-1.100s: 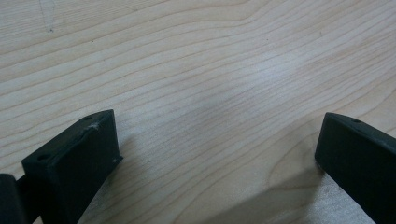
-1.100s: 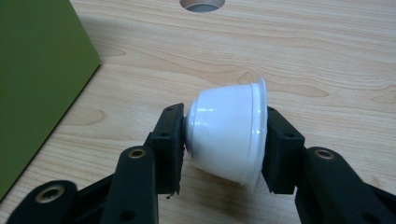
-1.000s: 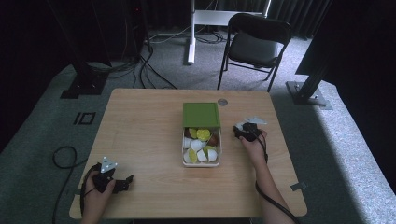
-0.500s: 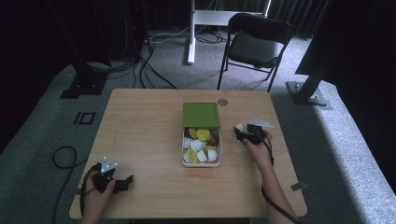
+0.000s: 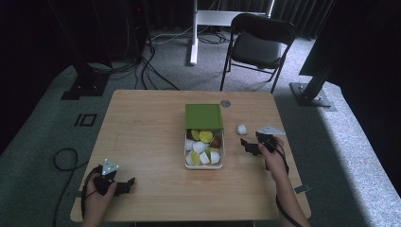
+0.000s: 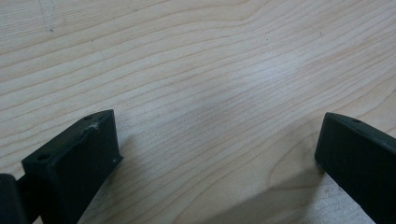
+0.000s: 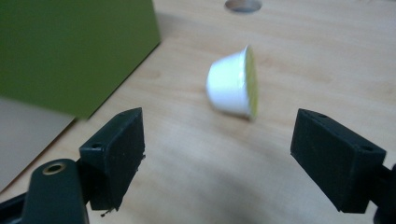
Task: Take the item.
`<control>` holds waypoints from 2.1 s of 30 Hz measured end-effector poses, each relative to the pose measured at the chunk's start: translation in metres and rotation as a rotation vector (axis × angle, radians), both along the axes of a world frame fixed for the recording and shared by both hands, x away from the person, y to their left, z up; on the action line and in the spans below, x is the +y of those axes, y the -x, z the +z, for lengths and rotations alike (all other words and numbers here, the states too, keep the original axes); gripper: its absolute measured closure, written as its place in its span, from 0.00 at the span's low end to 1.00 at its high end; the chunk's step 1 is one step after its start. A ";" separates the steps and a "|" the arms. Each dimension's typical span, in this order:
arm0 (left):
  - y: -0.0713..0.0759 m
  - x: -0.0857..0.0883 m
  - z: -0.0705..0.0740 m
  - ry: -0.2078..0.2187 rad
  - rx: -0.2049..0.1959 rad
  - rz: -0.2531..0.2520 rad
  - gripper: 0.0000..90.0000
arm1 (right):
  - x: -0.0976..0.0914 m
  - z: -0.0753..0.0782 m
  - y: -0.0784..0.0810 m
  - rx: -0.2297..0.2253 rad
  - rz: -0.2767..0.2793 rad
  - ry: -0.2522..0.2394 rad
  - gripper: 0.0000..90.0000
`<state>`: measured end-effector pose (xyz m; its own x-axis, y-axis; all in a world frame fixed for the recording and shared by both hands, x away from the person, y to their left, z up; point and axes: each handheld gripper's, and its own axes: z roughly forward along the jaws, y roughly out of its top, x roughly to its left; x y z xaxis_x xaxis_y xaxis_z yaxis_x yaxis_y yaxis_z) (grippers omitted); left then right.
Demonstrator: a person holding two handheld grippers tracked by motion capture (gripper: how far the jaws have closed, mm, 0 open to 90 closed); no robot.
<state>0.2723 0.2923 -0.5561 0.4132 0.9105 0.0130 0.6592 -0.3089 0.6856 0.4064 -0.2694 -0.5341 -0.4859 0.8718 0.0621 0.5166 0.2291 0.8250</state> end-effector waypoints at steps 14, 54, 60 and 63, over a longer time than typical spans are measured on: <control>0.000 0.000 0.000 0.000 0.000 0.000 0.01 | -0.002 -0.003 0.031 -0.012 0.295 0.029 0.20; 0.000 0.000 0.000 -0.002 0.001 -0.001 0.01 | -0.019 -0.023 0.109 -0.003 0.842 0.208 0.21; 0.000 0.000 0.000 -0.002 0.000 -0.001 0.01 | -0.024 -0.025 0.114 0.008 0.871 0.193 0.20; 0.000 0.000 0.000 -0.002 0.000 -0.001 0.01 | -0.025 -0.026 0.113 0.021 0.870 0.175 0.19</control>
<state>0.2723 0.2925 -0.5561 0.4145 0.9099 0.0142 0.6591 -0.3110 0.6848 0.2935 -0.2947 -0.5602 -0.9812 0.1919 -0.0214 0.1150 0.6696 0.7337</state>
